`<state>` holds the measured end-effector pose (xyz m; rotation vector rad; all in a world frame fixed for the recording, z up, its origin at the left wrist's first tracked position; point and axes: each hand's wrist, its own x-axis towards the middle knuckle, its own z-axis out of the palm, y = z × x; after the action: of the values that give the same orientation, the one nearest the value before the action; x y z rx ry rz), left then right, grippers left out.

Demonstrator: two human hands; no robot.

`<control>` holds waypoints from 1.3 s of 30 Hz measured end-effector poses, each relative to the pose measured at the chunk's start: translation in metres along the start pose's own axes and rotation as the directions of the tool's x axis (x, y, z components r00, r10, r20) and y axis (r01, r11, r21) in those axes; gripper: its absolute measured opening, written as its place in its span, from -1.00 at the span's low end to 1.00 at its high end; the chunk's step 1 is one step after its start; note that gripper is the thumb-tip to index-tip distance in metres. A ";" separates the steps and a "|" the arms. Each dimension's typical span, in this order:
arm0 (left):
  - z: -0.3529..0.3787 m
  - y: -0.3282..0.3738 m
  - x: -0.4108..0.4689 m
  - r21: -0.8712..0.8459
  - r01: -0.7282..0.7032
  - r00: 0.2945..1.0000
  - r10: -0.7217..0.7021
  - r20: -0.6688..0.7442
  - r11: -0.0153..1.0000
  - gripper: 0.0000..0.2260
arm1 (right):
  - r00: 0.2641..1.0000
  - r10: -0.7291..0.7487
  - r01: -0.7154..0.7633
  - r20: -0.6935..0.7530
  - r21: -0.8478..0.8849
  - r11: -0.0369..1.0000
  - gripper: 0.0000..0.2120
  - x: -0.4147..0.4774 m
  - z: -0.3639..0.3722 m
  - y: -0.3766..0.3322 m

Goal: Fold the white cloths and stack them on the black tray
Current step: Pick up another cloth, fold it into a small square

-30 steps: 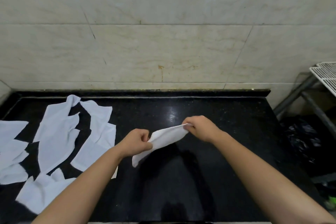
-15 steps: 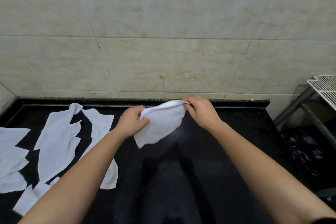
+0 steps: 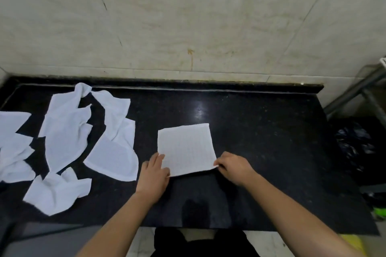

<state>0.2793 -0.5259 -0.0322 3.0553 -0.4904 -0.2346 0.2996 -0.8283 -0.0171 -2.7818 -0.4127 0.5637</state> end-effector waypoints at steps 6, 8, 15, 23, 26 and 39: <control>0.035 0.012 -0.051 -0.104 -0.042 0.998 0.047 0.042 0.994 -0.72 | 0.978 -0.087 0.083 -0.191 -0.027 0.996 -0.71 -0.045 0.065 0.001; 0.037 0.010 -0.055 -0.143 -0.041 0.999 0.044 0.016 0.989 -0.70 | 0.960 -0.121 0.113 -0.251 -0.045 0.993 -0.69 -0.050 0.072 0.004; 0.037 -0.003 -0.057 -0.229 -0.075 0.997 0.077 -0.001 0.971 -0.74 | 0.935 -0.266 0.260 -0.233 -0.057 0.964 -0.80 -0.047 0.073 0.012; 0.000 -0.022 0.001 -0.732 0.388 0.896 -0.416 0.158 0.559 -0.86 | 0.970 0.243 -0.213 0.013 0.529 0.822 -0.81 0.006 0.021 0.005; -0.004 -0.030 0.034 -0.825 0.488 0.787 -0.552 0.275 0.285 -0.93 | 0.928 0.372 -0.290 0.031 0.689 0.665 -0.86 0.041 0.007 0.005; 0.009 -0.054 0.103 -0.747 0.561 0.762 -0.576 0.298 0.356 -0.81 | 0.874 0.486 -0.381 -0.002 0.618 0.688 -0.76 0.117 -0.009 0.005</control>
<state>0.3912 -0.5066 -0.0592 2.1340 0.6074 -0.3289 0.4078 -0.7970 -0.0497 -2.2469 0.4319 0.4455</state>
